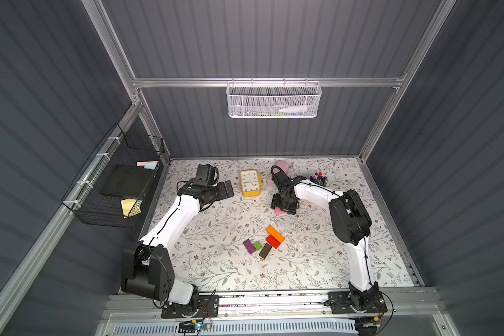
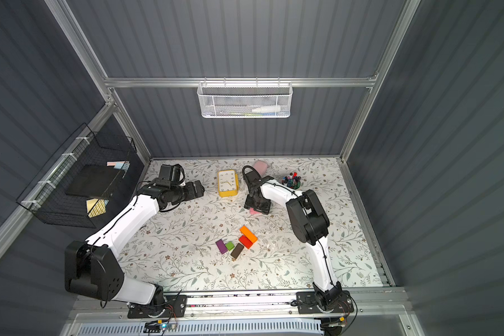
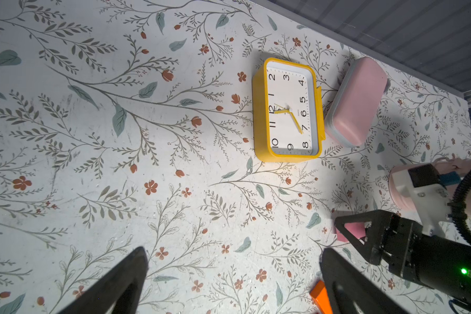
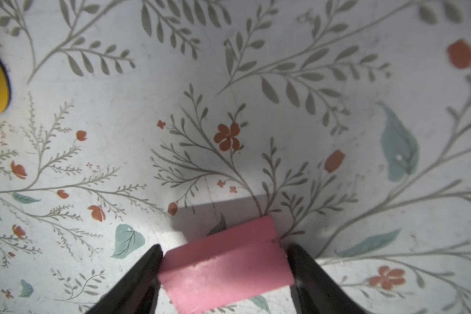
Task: Assemble the number 6 with building blocks
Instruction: Place the building block at the center of the board.
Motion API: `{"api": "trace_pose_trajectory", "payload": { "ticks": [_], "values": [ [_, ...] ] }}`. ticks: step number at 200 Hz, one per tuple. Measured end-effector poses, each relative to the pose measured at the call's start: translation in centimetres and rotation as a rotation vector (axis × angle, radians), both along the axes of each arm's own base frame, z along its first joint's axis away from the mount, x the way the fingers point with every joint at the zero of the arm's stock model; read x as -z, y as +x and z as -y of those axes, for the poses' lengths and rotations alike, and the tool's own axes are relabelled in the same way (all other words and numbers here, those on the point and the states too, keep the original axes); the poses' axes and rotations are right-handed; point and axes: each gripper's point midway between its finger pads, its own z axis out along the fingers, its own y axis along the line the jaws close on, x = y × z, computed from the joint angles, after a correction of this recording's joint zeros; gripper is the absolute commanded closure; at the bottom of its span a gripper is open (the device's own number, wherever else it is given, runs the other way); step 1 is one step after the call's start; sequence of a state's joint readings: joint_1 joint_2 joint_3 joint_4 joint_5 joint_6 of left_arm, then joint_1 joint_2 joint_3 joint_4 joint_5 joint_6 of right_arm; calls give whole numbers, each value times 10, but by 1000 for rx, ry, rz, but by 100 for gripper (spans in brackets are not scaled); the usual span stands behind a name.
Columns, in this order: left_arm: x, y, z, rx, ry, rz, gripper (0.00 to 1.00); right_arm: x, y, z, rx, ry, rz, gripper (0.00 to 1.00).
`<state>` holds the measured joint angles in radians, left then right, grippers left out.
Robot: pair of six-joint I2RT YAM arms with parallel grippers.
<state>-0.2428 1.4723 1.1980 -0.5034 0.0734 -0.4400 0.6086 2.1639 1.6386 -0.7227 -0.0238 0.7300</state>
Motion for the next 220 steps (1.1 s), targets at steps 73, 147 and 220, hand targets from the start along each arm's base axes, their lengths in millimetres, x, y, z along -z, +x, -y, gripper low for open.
{"api": "trace_pose_trajectory", "payload": {
  "ticks": [73, 147, 220],
  "values": [
    [2, 1, 0, 2, 4, -3, 1, 0, -1, -2, -21, -2, 7, 20],
    [2, 1, -1, -1, 7, -2, 1, -40, -26, 17, -45, -31, 61, 20],
    [-1, 5, -3, -17, 9, 14, 1, -69, -67, 6, -225, 21, 105, 22]
  ]
}}
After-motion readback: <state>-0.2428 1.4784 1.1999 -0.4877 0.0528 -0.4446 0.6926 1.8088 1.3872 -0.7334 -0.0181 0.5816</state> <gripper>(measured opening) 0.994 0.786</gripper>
